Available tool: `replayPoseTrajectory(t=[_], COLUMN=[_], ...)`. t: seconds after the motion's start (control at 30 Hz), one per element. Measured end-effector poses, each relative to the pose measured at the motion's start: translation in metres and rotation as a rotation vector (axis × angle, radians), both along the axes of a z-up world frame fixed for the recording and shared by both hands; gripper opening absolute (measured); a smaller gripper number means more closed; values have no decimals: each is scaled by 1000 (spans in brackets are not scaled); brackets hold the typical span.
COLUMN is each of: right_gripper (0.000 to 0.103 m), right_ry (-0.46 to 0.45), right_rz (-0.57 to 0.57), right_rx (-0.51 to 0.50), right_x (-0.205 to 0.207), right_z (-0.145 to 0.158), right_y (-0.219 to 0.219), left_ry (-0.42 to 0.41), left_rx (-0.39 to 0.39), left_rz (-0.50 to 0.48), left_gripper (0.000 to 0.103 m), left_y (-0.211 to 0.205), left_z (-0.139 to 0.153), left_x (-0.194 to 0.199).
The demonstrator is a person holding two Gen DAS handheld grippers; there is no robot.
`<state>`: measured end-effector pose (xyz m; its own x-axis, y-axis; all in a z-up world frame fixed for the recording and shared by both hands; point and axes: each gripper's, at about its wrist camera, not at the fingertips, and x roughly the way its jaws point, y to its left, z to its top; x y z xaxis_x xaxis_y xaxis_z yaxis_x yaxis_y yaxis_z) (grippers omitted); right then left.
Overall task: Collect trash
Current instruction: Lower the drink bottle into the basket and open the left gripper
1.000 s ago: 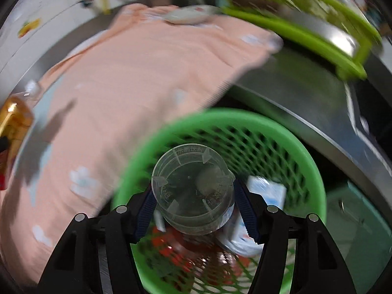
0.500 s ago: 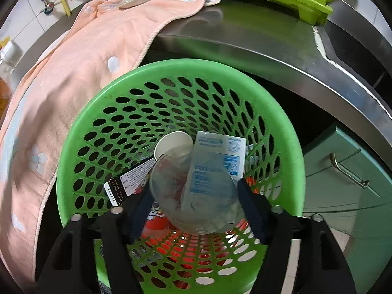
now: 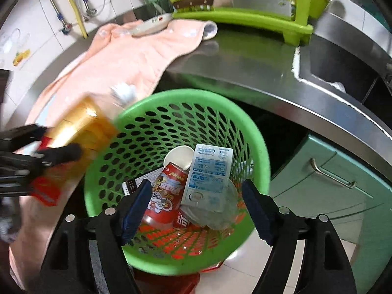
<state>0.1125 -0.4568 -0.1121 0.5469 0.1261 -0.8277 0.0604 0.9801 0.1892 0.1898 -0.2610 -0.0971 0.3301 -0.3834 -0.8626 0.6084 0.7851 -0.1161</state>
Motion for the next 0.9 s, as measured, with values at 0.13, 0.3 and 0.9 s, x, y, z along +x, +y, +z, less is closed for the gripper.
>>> replayPoseTrajectory(t=[0.13,0.3,0.9], right_gripper=[75,75,77], right_ry=[-12,-22,-78], right_rz=[-3,-10,-24], right_rx=[2,27,10], right_x=[-10,-16,-34], right_z=[4,4,13], right_y=[-2,-4,21], left_ry=[25,40,41], left_rx=[54,96,36], left_rz=[-15,-22,34], left_gripper=[67,68,75], left_y=[-16,-26,0], left_z=[-17,-28,-15], left_x=[5,10,10])
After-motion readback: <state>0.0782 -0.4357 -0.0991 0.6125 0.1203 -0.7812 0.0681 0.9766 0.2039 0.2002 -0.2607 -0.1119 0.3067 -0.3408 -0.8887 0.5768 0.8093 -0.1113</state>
